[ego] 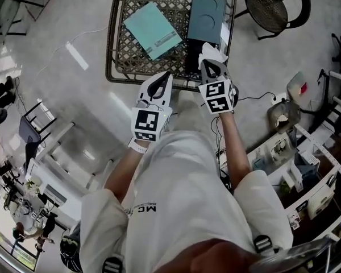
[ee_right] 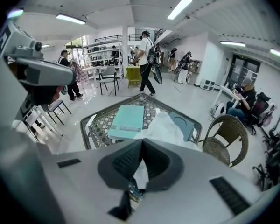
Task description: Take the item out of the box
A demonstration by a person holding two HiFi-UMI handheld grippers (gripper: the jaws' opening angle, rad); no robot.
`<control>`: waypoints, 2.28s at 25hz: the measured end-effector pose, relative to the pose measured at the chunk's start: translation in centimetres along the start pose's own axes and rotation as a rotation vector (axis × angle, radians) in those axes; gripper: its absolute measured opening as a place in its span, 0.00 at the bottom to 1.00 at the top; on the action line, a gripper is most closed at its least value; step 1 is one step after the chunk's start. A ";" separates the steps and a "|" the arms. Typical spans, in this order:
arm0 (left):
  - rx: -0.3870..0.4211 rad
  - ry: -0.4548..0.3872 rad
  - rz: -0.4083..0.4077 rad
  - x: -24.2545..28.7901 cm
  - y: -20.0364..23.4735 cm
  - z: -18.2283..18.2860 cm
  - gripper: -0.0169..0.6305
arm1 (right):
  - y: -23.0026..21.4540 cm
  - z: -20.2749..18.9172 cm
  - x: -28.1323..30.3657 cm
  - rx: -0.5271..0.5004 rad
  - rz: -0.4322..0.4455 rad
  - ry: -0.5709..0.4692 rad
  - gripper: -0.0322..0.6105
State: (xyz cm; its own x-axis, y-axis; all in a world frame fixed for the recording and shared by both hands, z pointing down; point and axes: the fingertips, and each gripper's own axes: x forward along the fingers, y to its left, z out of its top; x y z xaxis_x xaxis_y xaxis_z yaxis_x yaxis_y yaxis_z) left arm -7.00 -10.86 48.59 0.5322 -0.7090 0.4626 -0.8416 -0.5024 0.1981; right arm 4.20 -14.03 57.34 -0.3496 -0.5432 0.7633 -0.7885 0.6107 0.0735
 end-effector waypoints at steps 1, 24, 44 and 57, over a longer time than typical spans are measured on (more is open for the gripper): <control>-0.003 -0.003 0.006 -0.3 0.1 0.3 0.07 | -0.1 0.4 -0.6 -0.001 -0.012 -0.006 0.07; 0.044 -0.216 -0.022 -6.2 -1.6 11.7 0.07 | -1.9 10.6 -16.3 0.067 -0.151 -0.357 0.07; 0.089 -0.352 -0.046 -9.1 -4.3 16.1 0.07 | -3.2 12.7 -24.6 0.148 -0.286 -0.649 0.07; 0.098 -0.339 -0.063 -9.0 -5.2 15.8 0.07 | -2.9 12.2 -25.4 0.170 -0.287 -0.673 0.07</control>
State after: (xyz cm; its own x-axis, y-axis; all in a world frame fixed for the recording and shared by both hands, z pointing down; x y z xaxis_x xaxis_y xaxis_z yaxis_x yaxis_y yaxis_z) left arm -5.96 -9.66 29.74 0.5966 -0.7910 0.1355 -0.8023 -0.5836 0.1252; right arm 9.24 -9.03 29.92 -0.3095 -0.9359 0.1681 -0.9434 0.3244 0.0689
